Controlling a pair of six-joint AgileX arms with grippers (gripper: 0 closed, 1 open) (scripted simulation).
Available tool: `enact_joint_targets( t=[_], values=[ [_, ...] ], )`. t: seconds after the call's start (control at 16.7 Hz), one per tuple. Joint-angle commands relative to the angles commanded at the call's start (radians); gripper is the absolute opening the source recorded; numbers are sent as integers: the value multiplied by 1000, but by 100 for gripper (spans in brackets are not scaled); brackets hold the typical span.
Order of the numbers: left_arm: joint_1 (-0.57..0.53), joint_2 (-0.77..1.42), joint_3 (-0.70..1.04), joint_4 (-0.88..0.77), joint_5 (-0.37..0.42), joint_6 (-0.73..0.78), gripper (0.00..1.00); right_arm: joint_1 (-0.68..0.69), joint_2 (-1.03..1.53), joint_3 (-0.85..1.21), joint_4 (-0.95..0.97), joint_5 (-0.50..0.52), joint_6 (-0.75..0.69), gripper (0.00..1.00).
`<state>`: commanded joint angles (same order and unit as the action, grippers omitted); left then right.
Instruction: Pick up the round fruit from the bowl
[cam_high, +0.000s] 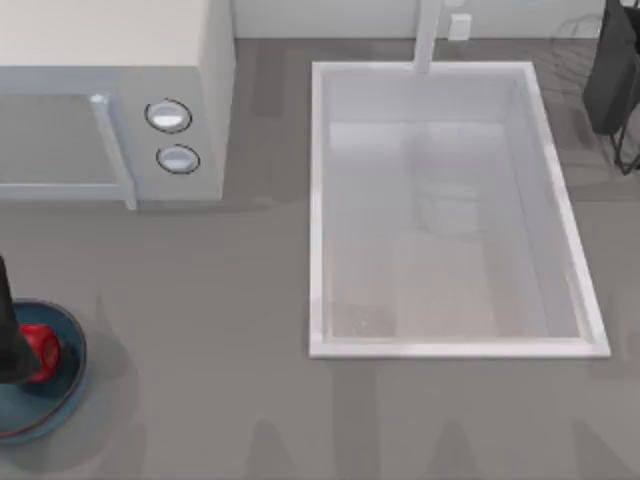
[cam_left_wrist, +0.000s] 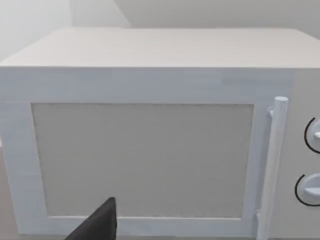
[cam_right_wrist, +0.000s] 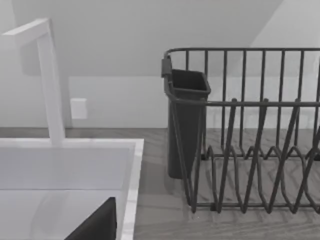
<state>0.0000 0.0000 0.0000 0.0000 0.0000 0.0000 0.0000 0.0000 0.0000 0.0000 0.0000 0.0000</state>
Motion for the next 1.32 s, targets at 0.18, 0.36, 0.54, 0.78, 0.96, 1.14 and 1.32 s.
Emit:
enact_joint_targets(
  t=[0.18,0.36,0.54,0.78,0.96,1.14,1.32],
  values=[
    [0,0,0,0,0,0,100,0,0,0,0,0,0,100],
    [-1,34,29,-30,0,-1,100,0,0,0,0,0,0,100],
    [-6,162,131,-134,0,-4,100,0,0,0,0,0,0,100],
    [-16,460,340,-348,0,-9,100,0,0,0,0,0,0,100],
    [-24,738,523,-535,0,-14,100,0,0,0,0,0,0,100],
    [-33,1021,703,-720,0,-19,100,0,0,0,0,0,0,100],
    [-40,1270,861,-882,0,-24,100,0,0,0,0,0,0,100]
  ],
)
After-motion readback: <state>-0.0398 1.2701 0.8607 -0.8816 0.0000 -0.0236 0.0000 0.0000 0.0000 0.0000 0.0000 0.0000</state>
